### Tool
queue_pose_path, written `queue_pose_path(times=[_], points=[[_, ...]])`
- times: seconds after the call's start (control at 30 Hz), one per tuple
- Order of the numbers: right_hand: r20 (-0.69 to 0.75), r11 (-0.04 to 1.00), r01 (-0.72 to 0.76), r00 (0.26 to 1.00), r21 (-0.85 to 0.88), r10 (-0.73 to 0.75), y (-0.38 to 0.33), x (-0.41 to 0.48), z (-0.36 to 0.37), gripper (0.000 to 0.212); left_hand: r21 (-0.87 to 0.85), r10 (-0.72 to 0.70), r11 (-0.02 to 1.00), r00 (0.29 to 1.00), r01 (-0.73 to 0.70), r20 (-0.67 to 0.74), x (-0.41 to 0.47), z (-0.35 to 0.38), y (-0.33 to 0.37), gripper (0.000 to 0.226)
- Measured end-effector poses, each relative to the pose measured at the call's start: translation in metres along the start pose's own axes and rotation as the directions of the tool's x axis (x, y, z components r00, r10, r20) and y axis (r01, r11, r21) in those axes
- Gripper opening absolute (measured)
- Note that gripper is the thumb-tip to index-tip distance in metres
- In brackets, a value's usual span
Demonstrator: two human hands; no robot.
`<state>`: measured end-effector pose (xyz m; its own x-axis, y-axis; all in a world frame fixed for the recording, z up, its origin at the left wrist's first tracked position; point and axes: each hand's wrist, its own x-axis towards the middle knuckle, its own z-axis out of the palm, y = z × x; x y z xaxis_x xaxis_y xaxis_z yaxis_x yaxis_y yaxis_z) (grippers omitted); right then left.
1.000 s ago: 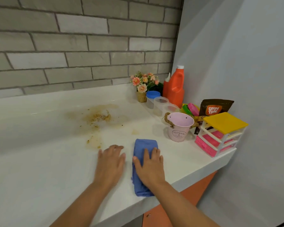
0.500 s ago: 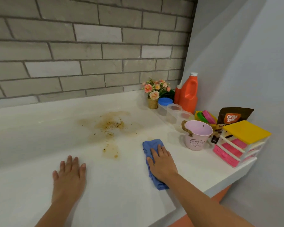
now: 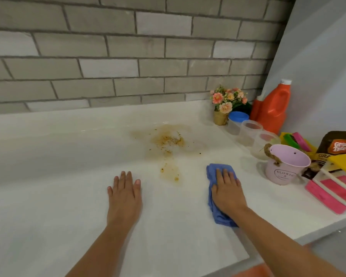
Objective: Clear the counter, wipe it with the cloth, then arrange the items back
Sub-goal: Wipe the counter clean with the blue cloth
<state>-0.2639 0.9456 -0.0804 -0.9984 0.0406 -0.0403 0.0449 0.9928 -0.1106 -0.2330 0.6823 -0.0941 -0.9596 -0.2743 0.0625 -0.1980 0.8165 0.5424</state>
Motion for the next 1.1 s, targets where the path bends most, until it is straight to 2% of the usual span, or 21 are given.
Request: queue_pose_path(times=[0.1, 0.17, 0.27, 0.37, 0.43, 0.47, 0.57, 0.63, 0.73, 0.83, 0.93, 1.0, 1.1], points=[[0.037, 0.996, 0.085, 0.996, -0.006, -0.085, -0.04, 0.036, 0.007, 0.057, -0.007, 0.006, 1.0, 1.0, -0.006, 0.002, 0.002, 0.002, -0.001, 0.057], [0.072, 0.976, 0.213, 0.974, 0.038, -0.215, -0.083, 0.031, 0.015, 0.058, -0.057, 0.0, 0.998, 1.0, 0.0, -0.008, 0.004, 0.002, -0.002, 0.056], [0.062, 0.883, 0.454, 0.884, 0.12, -0.463, -0.118, -0.007, 0.025, 0.057, -0.216, -0.015, 0.976, 0.998, 0.002, -0.056, 0.003, -0.001, -0.004, 0.052], [-0.02, 0.78, 0.595, 0.797, 0.193, -0.604, -0.092, -0.045, 0.032, 0.078, -0.411, -0.049, 0.912, 0.993, -0.001, -0.111, -0.001, -0.005, -0.006, 0.051], [-0.128, 0.808, 0.56, 0.828, 0.185, -0.545, -0.063, -0.04, 0.034, 0.08, -0.486, -0.069, 0.874, 0.989, -0.002, -0.128, -0.003, -0.008, -0.006, 0.05], [-0.12, 0.839, 0.51, 0.86, 0.188, -0.496, -0.053, -0.029, 0.031, 0.078, -0.506, -0.075, 0.863, 0.989, 0.001, -0.126, -0.004, -0.009, -0.006, 0.05], [0.004, 0.951, 0.294, 0.955, 0.093, -0.295, -0.047, 0.02, 0.017, 0.056, -0.529, -0.068, 0.849, 0.992, 0.003, -0.105, -0.006, -0.009, -0.005, 0.051], [0.047, 0.976, 0.216, 0.975, 0.041, -0.218, -0.071, 0.049, 0.012, 0.057, -0.538, -0.065, 0.843, 0.994, 0.006, -0.09, -0.005, -0.009, -0.005, 0.052], [0.097, 0.962, 0.265, 0.958, 0.061, -0.27, -0.117, 0.057, 0.019, 0.058, -0.561, -0.076, 0.828, 0.992, 0.01, -0.095, -0.005, -0.009, -0.004, 0.052], [0.075, 0.882, 0.446, 0.884, 0.153, -0.461, -0.14, 0.011, 0.023, 0.059, -0.59, -0.089, 0.807, 0.992, 0.02, -0.088, -0.005, -0.01, -0.005, 0.051], [0.01, 0.795, 0.569, 0.812, 0.209, -0.584, -0.121, -0.041, 0.025, 0.088, -0.641, -0.099, 0.767, 0.992, 0.029, -0.073, -0.007, -0.01, -0.007, 0.053], [0.005, 0.82, 0.534, 0.838, 0.205, -0.546, -0.099, -0.033, 0.022, 0.083, -0.666, -0.128, 0.745, 0.989, 0.046, -0.075, -0.007, -0.01, -0.009, 0.053], [0.02, 0.918, 0.374, 0.925, 0.133, -0.379, -0.084, 0.018, 0.014, 0.052, -0.714, -0.162, 0.698, 0.983, 0.055, -0.083, -0.008, -0.011, -0.01, 0.053]])
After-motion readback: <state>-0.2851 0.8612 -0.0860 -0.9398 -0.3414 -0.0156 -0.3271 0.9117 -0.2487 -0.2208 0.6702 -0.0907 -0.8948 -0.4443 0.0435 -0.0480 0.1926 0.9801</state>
